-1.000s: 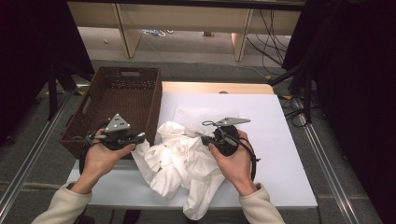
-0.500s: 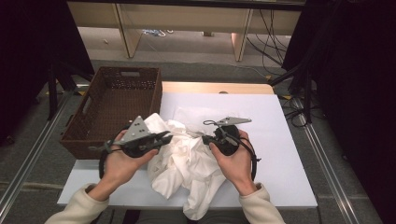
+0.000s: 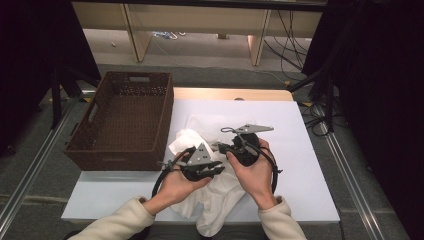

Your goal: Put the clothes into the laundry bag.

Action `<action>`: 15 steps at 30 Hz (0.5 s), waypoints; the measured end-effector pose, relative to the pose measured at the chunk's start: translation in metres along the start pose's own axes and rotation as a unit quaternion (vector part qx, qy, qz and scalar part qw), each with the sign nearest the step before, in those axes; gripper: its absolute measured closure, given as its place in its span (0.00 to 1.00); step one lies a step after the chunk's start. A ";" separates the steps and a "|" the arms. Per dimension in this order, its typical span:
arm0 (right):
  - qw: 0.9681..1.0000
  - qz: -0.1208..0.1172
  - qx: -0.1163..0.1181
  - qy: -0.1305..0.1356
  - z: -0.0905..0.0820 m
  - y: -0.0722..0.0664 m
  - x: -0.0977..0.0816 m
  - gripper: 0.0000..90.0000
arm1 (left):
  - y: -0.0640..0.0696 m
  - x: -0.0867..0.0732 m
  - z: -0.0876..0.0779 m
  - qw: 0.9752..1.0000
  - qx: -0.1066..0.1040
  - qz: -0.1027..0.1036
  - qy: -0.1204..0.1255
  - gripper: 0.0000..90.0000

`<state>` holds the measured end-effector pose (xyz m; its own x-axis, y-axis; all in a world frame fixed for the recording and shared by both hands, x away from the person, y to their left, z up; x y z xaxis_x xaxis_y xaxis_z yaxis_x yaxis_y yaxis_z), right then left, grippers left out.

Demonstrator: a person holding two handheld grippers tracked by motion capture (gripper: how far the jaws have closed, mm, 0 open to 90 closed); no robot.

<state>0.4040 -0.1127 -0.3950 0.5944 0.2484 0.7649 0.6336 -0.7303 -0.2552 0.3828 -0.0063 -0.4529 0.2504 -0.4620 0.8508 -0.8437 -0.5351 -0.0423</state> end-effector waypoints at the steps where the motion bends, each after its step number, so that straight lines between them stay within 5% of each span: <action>1: 1.000 -0.001 0.000 -0.002 0.001 -0.001 0.000 1.00 | 0.002 -0.001 0.003 1.000 -0.001 -0.004 0.005 0.84; 7: 1.000 -0.024 0.012 -0.006 0.001 -0.005 -0.001 1.00 | 0.005 0.002 -0.007 0.999 -0.030 -0.005 0.010 0.61; 8: 1.000 -0.002 0.010 -0.004 0.001 -0.006 -0.001 1.00 | 0.005 0.004 -0.013 0.999 -0.029 -0.010 0.018 0.57; 15: 1.000 -0.003 0.010 -0.003 0.002 -0.002 0.000 1.00 | -0.002 0.016 -0.051 1.000 -0.006 0.009 0.026 0.33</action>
<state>0.4036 -0.1105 -0.3960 0.5933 0.2565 0.7630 0.6469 -0.7161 -0.2623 0.3645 0.0231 -0.4127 0.2106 -0.4330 0.8764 -0.8536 -0.5184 -0.0510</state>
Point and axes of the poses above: each handheld gripper's, and its own axes: z roughly forward along the jaws, x roughly out of its top, y roughly to its right, the point moved 5 cm from there along z, roughly forward along the jaws, and after that the axes turned 5 degrees about x, right-handed, at the moved point
